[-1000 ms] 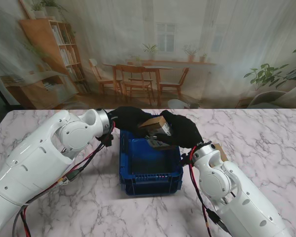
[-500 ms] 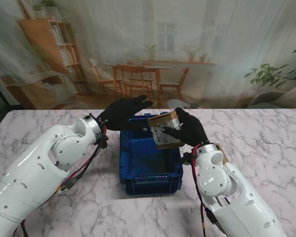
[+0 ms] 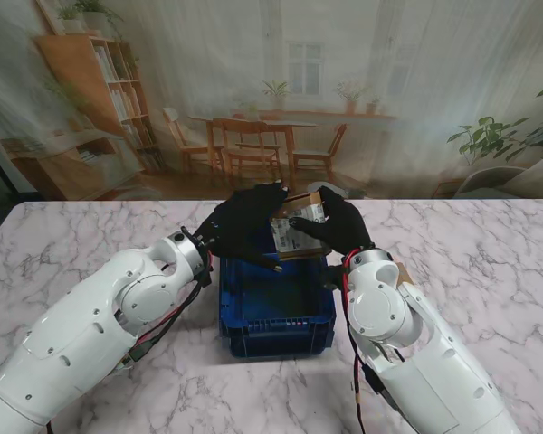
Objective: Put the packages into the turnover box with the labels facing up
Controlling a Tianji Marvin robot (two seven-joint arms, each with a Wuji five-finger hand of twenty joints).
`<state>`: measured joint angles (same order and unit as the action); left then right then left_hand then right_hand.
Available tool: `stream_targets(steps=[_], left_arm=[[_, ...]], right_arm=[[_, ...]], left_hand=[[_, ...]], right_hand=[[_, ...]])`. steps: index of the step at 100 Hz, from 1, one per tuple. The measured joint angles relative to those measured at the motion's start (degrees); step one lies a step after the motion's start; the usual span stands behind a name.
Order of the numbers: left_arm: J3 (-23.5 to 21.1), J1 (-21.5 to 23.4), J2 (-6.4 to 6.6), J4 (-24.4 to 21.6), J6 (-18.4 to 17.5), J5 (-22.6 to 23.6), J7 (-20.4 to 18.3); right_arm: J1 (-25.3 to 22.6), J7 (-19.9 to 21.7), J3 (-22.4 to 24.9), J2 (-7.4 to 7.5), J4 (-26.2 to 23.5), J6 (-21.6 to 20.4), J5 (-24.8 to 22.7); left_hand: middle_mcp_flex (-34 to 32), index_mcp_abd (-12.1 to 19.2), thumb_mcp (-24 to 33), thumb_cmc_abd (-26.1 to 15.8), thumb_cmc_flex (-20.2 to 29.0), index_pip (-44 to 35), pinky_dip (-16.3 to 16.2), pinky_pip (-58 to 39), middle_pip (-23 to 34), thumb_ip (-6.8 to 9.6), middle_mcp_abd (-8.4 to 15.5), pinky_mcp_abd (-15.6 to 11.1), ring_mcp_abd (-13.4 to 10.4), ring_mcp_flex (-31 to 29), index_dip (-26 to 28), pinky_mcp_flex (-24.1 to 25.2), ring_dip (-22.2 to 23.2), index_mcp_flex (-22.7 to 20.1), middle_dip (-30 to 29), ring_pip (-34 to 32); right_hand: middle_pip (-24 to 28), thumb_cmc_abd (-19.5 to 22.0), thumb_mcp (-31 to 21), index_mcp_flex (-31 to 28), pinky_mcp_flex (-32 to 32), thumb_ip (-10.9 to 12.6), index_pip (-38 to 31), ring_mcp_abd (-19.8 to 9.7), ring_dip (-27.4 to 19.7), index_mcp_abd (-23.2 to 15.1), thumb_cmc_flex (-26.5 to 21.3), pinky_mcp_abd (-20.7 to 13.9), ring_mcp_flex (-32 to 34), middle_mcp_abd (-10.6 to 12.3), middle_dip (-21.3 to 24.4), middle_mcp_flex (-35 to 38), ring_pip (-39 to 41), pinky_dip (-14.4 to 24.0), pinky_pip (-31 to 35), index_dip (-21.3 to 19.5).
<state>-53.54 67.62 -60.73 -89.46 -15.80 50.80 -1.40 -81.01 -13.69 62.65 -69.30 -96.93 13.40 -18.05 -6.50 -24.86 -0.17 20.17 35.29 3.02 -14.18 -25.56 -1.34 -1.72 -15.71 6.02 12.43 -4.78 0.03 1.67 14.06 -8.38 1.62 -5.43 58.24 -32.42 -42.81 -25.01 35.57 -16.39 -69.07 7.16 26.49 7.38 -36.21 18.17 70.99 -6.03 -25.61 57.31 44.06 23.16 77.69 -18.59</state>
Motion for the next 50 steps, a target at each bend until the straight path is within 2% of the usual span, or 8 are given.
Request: stream_targets(steps=[6, 23, 50], left_arm=[[1.4, -0.9, -0.08, 0.6, 0.5, 0.4, 0.6], [4.1, -3.0, -0.37, 1.6, 2.8, 2.2, 1.6], [6.3, -4.7, -0.93, 1.8, 5.7, 1.9, 1.4]], right_arm=[[0.1, -0.3, -0.1, -0.13, 0.1, 0.5, 0.5], [0.1, -1.1, -0.2, -0.46, 0.3, 1.8, 2.1], [0.0, -1.2, -0.8, -0.83, 0.3, 2.4, 4.1]], left_hand=[[0.6, -1.0, 0.0, -0.3, 0.0, 0.0, 0.0, 0.0, -0.1, 0.00, -1.1, -0.1, -0.1, 0.0, 0.0, 0.0, 0.0, 0.5, 0.0, 0.0], [0.6, -1.2, 0.0, -0.3, 0.1, 0.0, 0.0, 0.0, -0.1, 0.00, -1.3, -0.1, -0.1, 0.0, 1.0, 0.0, 0.0, 0.5, 0.0, 0.0], [0.6, -1.3, 0.0, -0.1, 1.2, 0.0, 0.0, 0.0, -0.1, 0.00, -1.4, -0.1, 0.0, 0.0, 1.6, 0.0, 0.3, 0.7, 0.0, 0.0]], right_hand=[[0.1, 0.0, 0.0, 0.0, 0.0, 0.0, 0.0, 0.1, 0.0, 0.7, -0.1, 0.0, 0.0, -0.4, 0.0, 0.0, 0.0, 0.0, 0.0, 0.0], [0.1, 1.2, 0.0, 0.6, -0.1, 0.0, 0.0, 0.1, 0.0, 3.0, -0.2, 0.0, 0.2, -0.8, 0.0, 0.0, 0.0, 0.0, 0.0, 0.0], [0.2, 1.2, 0.0, 0.6, -0.7, 0.0, 0.0, 0.1, 0.0, 3.2, -0.2, 0.0, 0.3, -1.1, 0.0, 0.0, 0.0, 0.0, 0.0, 0.0]])
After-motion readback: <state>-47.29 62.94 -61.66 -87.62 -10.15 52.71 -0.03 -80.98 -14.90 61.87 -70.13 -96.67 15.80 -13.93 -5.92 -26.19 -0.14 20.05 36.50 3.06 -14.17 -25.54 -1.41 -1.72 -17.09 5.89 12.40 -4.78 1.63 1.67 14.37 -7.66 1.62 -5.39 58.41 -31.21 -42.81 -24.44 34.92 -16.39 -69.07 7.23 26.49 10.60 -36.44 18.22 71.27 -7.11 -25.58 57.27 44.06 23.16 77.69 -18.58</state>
